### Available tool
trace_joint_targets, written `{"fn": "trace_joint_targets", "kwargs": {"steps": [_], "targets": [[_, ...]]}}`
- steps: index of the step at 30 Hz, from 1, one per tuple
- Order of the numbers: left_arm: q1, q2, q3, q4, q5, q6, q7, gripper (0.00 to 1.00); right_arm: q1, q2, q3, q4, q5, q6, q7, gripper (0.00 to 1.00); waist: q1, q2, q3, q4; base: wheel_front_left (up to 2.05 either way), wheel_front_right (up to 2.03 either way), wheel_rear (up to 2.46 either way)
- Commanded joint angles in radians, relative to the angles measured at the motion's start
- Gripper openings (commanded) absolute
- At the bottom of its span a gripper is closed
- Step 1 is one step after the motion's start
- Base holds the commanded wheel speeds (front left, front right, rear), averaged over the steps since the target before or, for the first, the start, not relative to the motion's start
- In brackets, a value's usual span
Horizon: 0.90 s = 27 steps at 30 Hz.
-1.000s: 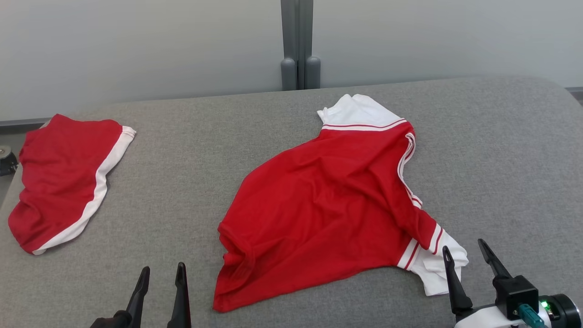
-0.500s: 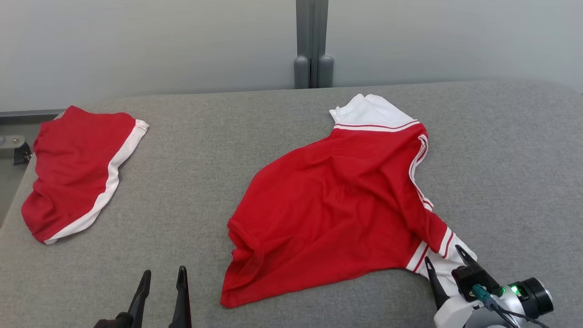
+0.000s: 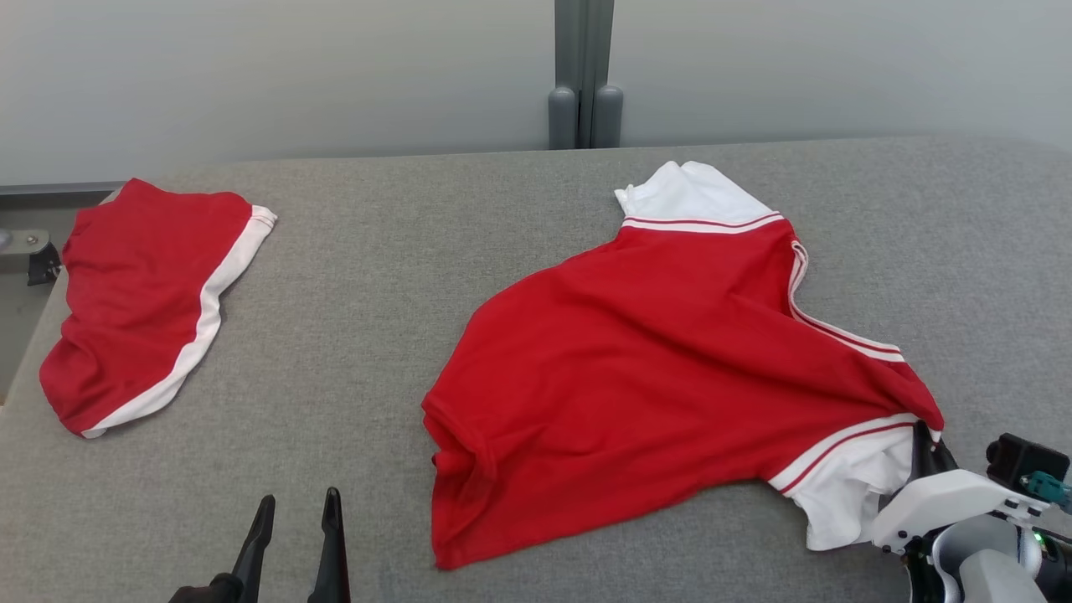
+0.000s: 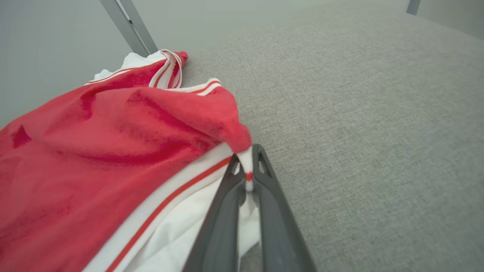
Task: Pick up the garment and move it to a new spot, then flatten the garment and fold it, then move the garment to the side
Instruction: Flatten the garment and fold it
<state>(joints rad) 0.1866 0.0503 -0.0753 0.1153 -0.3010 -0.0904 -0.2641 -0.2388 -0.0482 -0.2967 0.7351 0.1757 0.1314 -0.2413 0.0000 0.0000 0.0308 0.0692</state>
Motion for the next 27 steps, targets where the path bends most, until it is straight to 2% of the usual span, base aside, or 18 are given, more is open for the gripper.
{"fn": "trace_joint_targets", "kwargs": {"steps": [1, 4, 5, 6, 7, 8, 15, 21, 27], "targets": [[0.003, 0.0, 0.0, 0.001, 0.002, 0.001, 0.0, 1.0, -0.018, -0.003, -0.03, 0.025, 0.015, -0.001, 0.017, 0.0, 0.0, 0.0, 0.001, -0.005, 0.0, 0.0, 0.0], [-0.002, 0.0, -0.003, 0.002, -0.001, 0.002, 0.0, 1.0, -0.057, -0.004, -0.098, 0.068, -0.009, -0.001, 0.057, 0.0, 0.0, 0.0, 0.006, -0.014, 0.0, 0.0, 0.0], [-0.006, 0.0, -0.006, 0.004, -0.002, 0.001, 0.0, 1.0, -0.066, -0.006, -0.106, 0.072, -0.029, -0.001, 0.064, 0.15, 0.0, 0.0, 0.007, -0.016, 0.0, 0.0, 0.0], [-0.01, 0.0, -0.007, 0.005, -0.003, 0.0, 0.0, 1.0, -0.077, -0.011, -0.119, 0.078, -0.053, -0.002, 0.071, 0.42, 0.0, 0.0, 0.008, -0.017, 0.0, 0.0, 0.0], [-0.013, 0.001, -0.008, 0.006, -0.003, -0.001, 0.0, 1.0, -0.086, -0.012, -0.12, 0.08, -0.069, -0.001, 0.077, 0.92, 0.0, 0.0, 0.009, -0.017, 0.0, 0.0, 0.0], [-0.017, 0.001, -0.009, 0.007, -0.004, -0.002, 0.0, 1.0, -0.099, -0.018, -0.119, 0.075, -0.089, -0.001, 0.07, 1.0, 0.0, 0.0, 0.009, -0.018, 0.0, 0.0, 0.0], [-0.018, 0.001, -0.015, 0.016, -0.01, 0.0, 0.0, 1.0, -0.132, -0.067, -0.078, 0.075, -0.176, -0.001, 0.045, 1.0, 0.0, 0.0, 0.004, -0.012, 0.0, 0.0, 0.0], [-0.001, 0.001, -0.019, 0.016, -0.021, 0.01, 0.0, 1.0, -0.068, -0.115, -0.061, 0.052, -0.302, -0.002, 0.032, 1.0, 0.0, 0.0, -0.01, -0.005, 0.0, 0.0, 0.0], [0.018, 0.001, -0.018, 0.003, -0.024, 0.016, 0.0, 1.0, 0.032, -0.074, -0.052, -0.111, -0.349, -0.002, -0.02, 1.0, 0.0, 0.0, -0.02, -0.006, 0.0, 0.0, 0.0]]}}
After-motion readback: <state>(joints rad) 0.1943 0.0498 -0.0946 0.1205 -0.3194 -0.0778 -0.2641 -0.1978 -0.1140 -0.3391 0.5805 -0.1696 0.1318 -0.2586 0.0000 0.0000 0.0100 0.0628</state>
